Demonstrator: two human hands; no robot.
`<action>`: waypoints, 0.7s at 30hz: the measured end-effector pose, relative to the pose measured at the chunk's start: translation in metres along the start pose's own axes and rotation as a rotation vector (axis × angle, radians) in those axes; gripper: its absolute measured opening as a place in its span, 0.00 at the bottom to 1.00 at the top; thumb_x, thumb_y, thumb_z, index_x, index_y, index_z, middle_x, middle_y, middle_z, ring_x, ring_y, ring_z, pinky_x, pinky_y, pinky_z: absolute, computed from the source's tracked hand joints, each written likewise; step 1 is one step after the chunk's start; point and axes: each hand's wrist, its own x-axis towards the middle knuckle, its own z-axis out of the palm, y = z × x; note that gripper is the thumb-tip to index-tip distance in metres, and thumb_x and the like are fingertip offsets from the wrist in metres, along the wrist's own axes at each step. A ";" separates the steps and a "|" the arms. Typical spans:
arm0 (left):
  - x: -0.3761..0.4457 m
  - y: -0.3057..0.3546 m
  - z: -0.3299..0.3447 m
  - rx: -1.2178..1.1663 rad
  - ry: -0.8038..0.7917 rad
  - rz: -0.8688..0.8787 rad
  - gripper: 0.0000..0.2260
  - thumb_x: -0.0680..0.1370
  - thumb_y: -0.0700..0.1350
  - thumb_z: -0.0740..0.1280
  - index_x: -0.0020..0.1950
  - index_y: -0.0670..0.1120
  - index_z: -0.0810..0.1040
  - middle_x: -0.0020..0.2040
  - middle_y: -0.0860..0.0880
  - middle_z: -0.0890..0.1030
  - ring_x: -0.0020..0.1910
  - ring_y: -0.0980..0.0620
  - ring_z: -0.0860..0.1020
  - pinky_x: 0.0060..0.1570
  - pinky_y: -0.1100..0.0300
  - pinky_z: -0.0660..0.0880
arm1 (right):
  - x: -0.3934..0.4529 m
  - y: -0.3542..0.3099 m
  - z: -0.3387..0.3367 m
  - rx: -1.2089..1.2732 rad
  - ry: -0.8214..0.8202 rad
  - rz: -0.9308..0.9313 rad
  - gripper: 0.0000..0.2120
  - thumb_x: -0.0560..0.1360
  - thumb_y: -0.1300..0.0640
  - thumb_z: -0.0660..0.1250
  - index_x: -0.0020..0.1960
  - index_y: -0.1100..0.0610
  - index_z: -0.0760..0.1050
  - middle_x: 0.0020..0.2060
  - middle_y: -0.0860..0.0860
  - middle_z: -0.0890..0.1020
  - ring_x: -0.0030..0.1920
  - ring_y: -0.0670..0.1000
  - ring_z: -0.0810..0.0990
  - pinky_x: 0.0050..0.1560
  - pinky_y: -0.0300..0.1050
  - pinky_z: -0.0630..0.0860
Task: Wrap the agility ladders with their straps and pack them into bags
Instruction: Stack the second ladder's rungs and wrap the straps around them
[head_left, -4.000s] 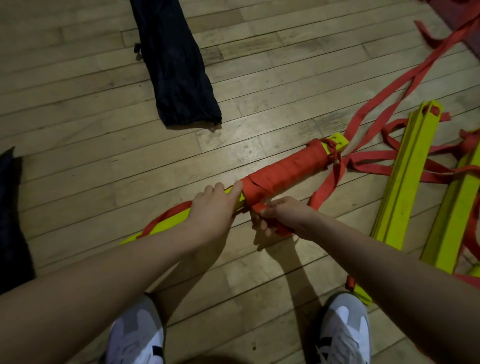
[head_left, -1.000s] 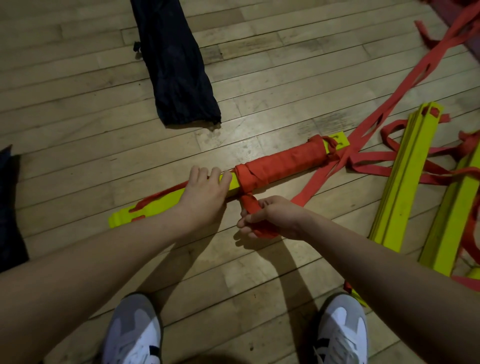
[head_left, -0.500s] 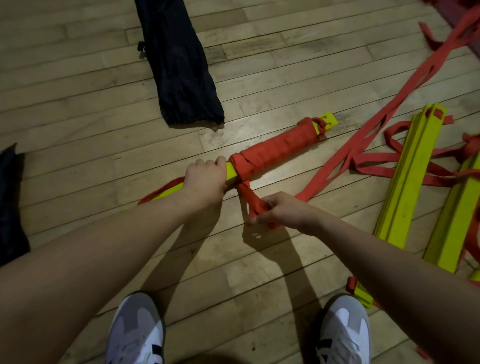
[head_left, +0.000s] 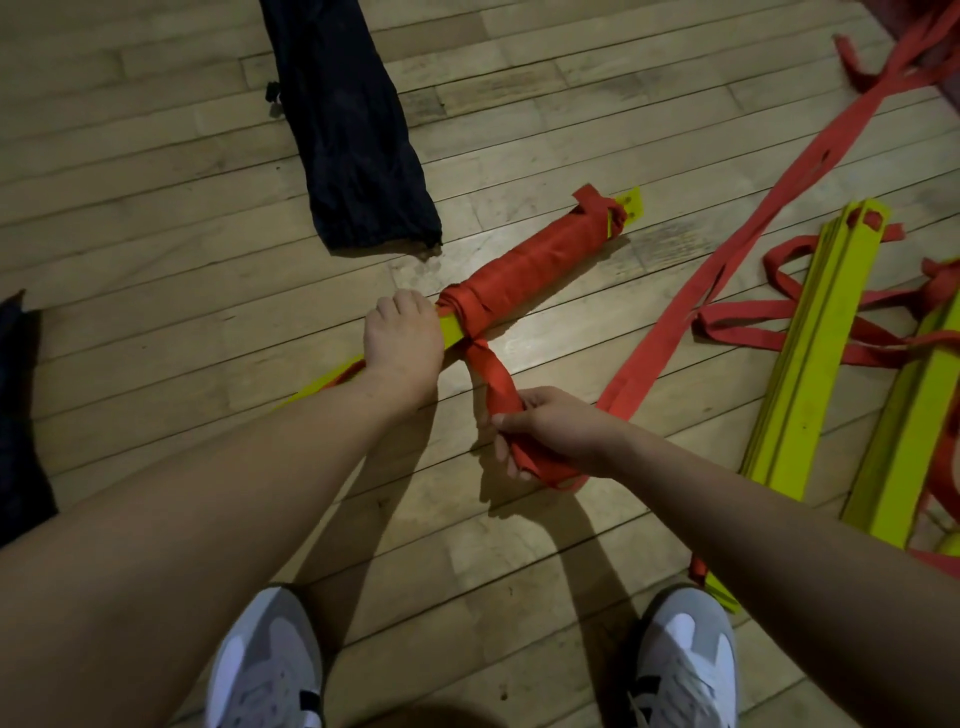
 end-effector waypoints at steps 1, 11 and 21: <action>-0.003 0.001 0.002 -0.004 0.021 0.024 0.21 0.79 0.44 0.62 0.69 0.37 0.63 0.62 0.40 0.70 0.60 0.42 0.72 0.56 0.53 0.70 | 0.000 0.000 -0.001 0.019 0.001 -0.003 0.06 0.82 0.63 0.56 0.55 0.64 0.70 0.31 0.57 0.77 0.26 0.49 0.77 0.28 0.40 0.76; -0.065 0.007 0.037 -0.149 0.281 0.419 0.23 0.75 0.56 0.56 0.61 0.42 0.74 0.61 0.33 0.74 0.53 0.35 0.76 0.49 0.48 0.75 | 0.009 0.012 -0.004 0.025 0.173 0.017 0.10 0.82 0.62 0.56 0.45 0.63 0.72 0.28 0.56 0.77 0.26 0.50 0.77 0.27 0.40 0.75; -0.051 0.012 0.011 -0.262 -0.036 0.254 0.25 0.78 0.44 0.63 0.72 0.47 0.55 0.58 0.41 0.71 0.57 0.40 0.73 0.45 0.51 0.70 | 0.006 0.013 0.000 -0.035 0.248 0.019 0.14 0.83 0.61 0.55 0.40 0.62 0.72 0.29 0.56 0.76 0.26 0.51 0.74 0.26 0.37 0.72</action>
